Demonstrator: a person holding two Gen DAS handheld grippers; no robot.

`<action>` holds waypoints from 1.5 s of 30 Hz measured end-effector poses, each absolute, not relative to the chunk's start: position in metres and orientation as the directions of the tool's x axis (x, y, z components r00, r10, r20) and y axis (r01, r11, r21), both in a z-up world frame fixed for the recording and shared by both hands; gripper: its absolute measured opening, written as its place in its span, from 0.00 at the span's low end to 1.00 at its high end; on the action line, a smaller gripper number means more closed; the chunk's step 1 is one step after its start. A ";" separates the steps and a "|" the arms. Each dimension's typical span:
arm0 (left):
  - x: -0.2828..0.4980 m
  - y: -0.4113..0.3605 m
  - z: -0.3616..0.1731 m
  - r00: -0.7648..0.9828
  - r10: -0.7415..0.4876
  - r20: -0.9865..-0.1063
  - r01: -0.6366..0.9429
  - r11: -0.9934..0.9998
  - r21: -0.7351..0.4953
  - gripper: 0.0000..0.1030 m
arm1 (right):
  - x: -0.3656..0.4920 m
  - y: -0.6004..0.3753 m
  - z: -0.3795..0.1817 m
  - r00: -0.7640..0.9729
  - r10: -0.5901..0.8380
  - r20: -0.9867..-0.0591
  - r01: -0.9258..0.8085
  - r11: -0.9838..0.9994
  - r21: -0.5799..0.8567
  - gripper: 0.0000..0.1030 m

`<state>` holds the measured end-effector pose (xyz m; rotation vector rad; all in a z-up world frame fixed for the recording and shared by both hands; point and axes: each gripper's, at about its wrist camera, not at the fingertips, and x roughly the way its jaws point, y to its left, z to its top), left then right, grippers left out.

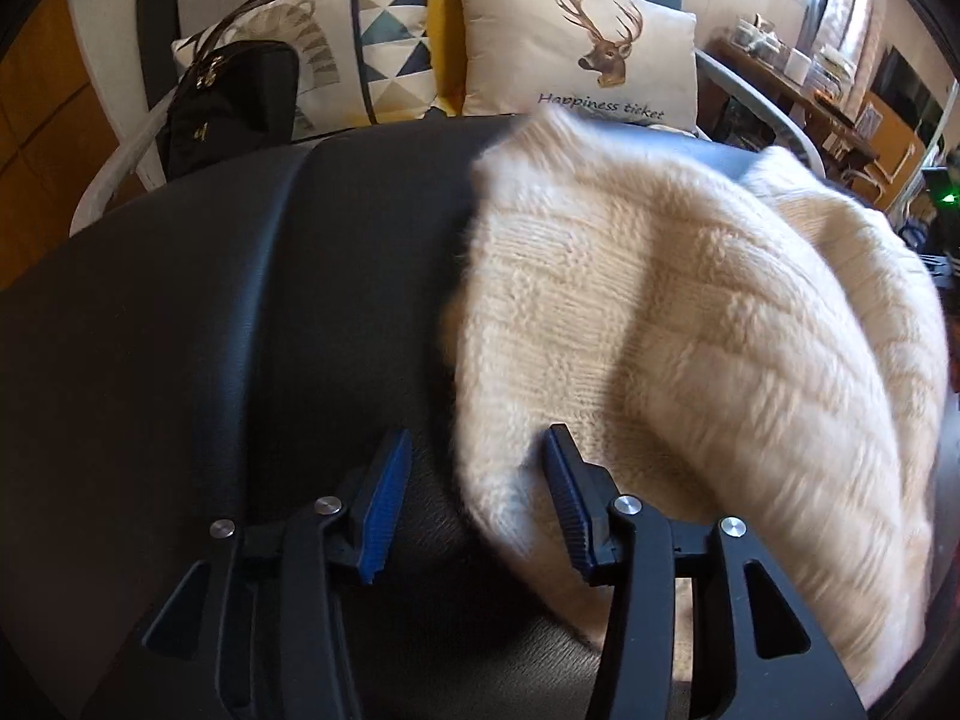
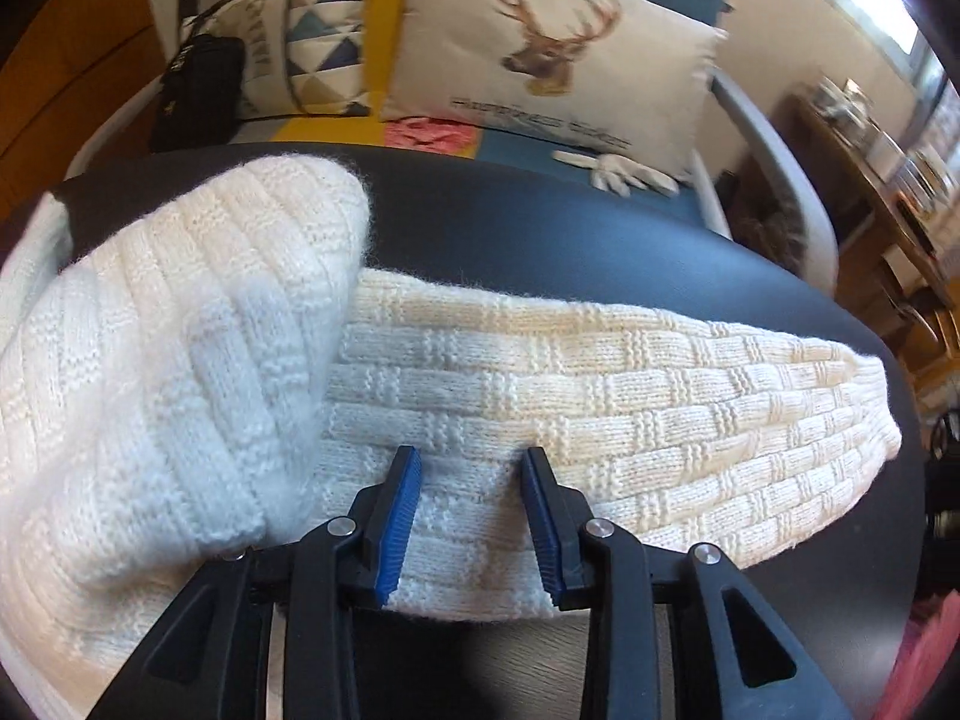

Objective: Fold clothes

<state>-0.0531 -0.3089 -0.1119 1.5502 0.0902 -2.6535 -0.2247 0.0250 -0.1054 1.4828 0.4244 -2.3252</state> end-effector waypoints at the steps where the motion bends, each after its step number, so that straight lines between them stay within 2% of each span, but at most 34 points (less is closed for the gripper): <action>1: -0.056 -0.305 -0.111 -0.489 -0.030 -0.872 0.083 -0.996 -0.012 0.48 | -0.224 0.037 -0.104 -0.394 -0.118 -0.912 0.421 -0.905 -0.065 0.33; 4: -0.063 -0.299 -0.111 -0.482 -0.043 -0.875 0.068 -0.998 0.011 0.48 | -0.224 0.068 -0.102 -0.407 -0.054 -0.912 0.363 -0.926 -0.107 0.34; 6: -0.065 -0.300 -0.111 -0.480 -0.053 -0.875 0.071 -0.997 0.022 0.54 | -0.224 0.089 -0.102 -0.420 0.000 -0.907 0.316 -0.937 -0.147 0.38; 7: -0.067 -0.301 -0.111 -0.481 -0.055 -0.875 0.072 -0.997 0.023 0.55 | -0.225 0.099 -0.102 -0.426 0.027 -0.904 0.286 -0.944 -0.163 0.42; 9: -0.073 -0.302 -0.111 -0.483 -0.058 -0.874 0.077 -0.997 0.023 0.62 | -0.226 0.123 -0.103 -0.425 0.053 -0.904 0.215 -0.964 -0.157 0.62; 11: -0.075 -0.302 -0.112 -0.483 -0.057 -0.874 0.081 -0.996 0.020 0.63 | -0.228 0.145 -0.104 -0.415 0.002 -0.910 0.153 -0.986 -0.072 0.69; 14: -0.069 -0.300 -0.103 -0.495 -0.028 -0.868 0.074 -0.997 -0.011 0.63 | -0.224 0.140 -0.099 -0.427 -0.002 -0.904 0.203 -0.975 -0.094 0.68; 16: -0.059 -0.299 -0.092 -0.519 0.002 -0.855 0.065 -0.997 -0.042 0.63 | -0.205 0.129 -0.075 -0.484 -0.043 -0.874 0.237 -0.968 -0.084 0.60; 23: 0.007 -0.289 -0.054 -0.587 0.166 -0.793 -0.046 -0.984 -0.171 0.63 | -0.137 0.092 0.009 -0.659 -0.206 -0.723 0.354 -0.933 -0.057 0.61; 27: 0.057 -0.269 -0.056 -0.542 0.234 -0.807 -0.153 -0.972 -0.179 0.63 | -0.071 0.029 0.019 -0.575 -0.360 -0.735 0.577 -0.815 -0.052 0.62; 31: 0.100 -0.244 -0.074 -0.446 0.277 -0.851 -0.258 -0.950 -0.173 0.63 | -0.022 -0.033 -0.012 -0.444 -0.342 -0.828 0.706 -0.702 -0.088 0.62; 36: 0.121 -0.211 -0.105 -0.416 0.160 -0.895 -0.296 -0.955 -0.033 0.63 | 0.004 -0.052 -0.047 -0.389 -0.288 -0.875 0.730 -0.676 -0.102 0.62; 41: 0.128 -0.208 -0.114 -0.459 0.191 -0.868 -0.263 -0.962 -0.073 0.69 | 0.007 -0.037 -0.060 -0.361 -0.310 -0.879 0.689 -0.724 -0.027 0.62; 44: 0.134 -0.203 -0.118 -0.490 0.155 -0.858 -0.240 -0.970 -0.038 0.68 | 0.013 -0.031 -0.062 -0.364 -0.336 -0.869 0.681 -0.732 -0.003 0.62; 45: 0.135 -0.201 -0.118 -0.492 0.140 -0.859 -0.230 -0.973 -0.027 0.64 | 0.019 -0.029 -0.057 -0.371 -0.367 -0.853 0.692 -0.722 0.010 0.62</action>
